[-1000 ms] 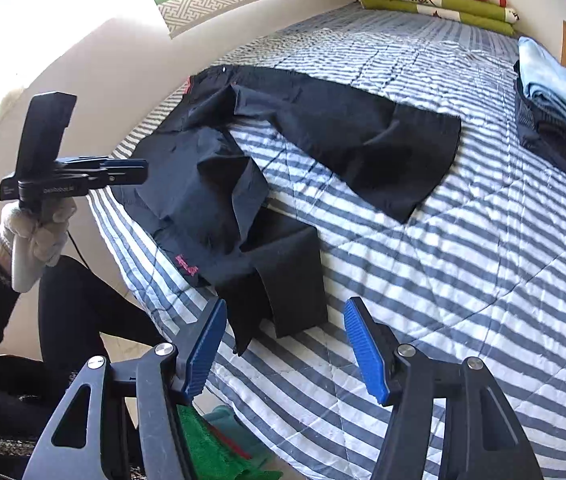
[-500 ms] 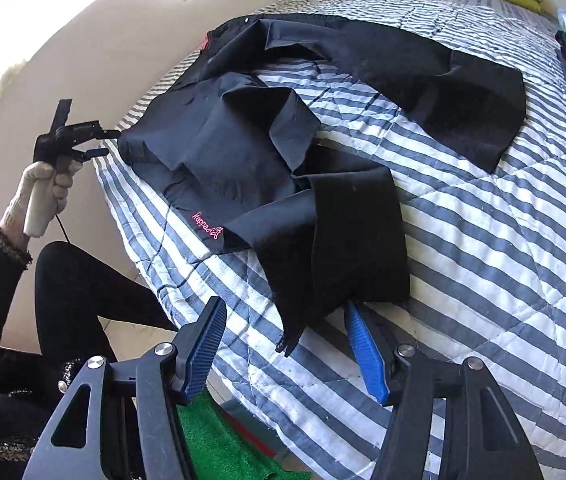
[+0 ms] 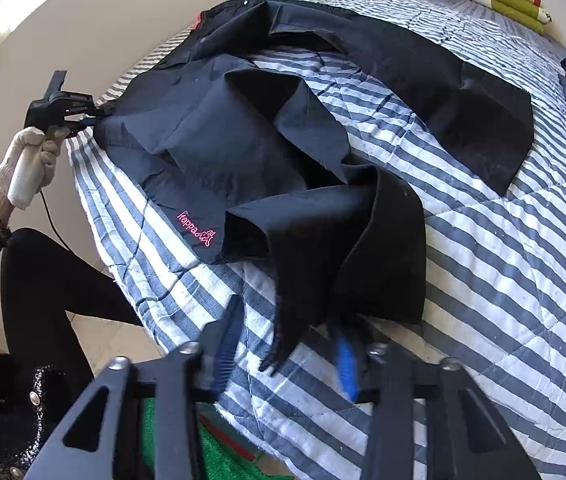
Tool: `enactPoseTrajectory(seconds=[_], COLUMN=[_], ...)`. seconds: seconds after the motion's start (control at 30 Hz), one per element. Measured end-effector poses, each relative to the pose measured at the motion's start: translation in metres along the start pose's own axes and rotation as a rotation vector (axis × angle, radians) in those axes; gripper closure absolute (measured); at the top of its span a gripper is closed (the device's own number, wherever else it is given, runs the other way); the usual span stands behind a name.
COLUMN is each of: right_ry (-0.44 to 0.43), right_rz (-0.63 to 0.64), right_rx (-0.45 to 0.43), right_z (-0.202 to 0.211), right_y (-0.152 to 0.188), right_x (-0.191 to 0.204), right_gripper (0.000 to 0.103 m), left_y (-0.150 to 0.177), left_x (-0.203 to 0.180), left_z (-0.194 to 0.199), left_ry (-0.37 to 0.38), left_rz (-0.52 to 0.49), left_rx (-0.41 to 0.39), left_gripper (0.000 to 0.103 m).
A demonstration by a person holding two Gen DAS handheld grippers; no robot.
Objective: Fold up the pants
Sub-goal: 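Grasp a pant leg with the right gripper and straighten it on the bed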
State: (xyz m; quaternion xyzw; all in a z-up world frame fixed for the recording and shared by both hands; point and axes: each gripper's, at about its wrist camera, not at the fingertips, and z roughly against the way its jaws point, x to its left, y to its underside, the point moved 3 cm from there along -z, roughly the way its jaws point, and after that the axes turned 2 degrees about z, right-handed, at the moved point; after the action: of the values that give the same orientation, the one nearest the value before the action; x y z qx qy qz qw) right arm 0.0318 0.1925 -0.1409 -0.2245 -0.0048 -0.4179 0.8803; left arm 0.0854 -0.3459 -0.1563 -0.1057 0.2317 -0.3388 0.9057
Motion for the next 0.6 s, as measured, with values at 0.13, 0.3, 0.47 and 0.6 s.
enactPoseTrajectory(seconds=[0.13,0.3,0.47,0.6], right_ry=[0.024,-0.076,-0.087,-0.079], right_rz=[0.031,0.117,0.16,0.045], right_rx=[-0.017,-0.055,0.024,-0.02], right_z=[0.009,0.042,0.042,0.05], right_y=[-0.007,-0.007,0.008,0.004], right_x=[0.002,0.025,0.025,-0.009], right_gripper=[0.098,0.099,0.081,0.07], left_y=[-0.014,-0.025,-0.017,0.002], left_x=[-0.011,-0.017,-0.02,-0.039], left_z=[0.044,0.082,0.091,0.106], left_ry=[-0.01,-0.198,-0.263,-0.138], left_rz=[-0.073,-0.17,-0.214,-0.254], left_rx=[-0.071,-0.174,-0.182,-0.169], left_gripper=[0.083,0.072,0.046,0.046])
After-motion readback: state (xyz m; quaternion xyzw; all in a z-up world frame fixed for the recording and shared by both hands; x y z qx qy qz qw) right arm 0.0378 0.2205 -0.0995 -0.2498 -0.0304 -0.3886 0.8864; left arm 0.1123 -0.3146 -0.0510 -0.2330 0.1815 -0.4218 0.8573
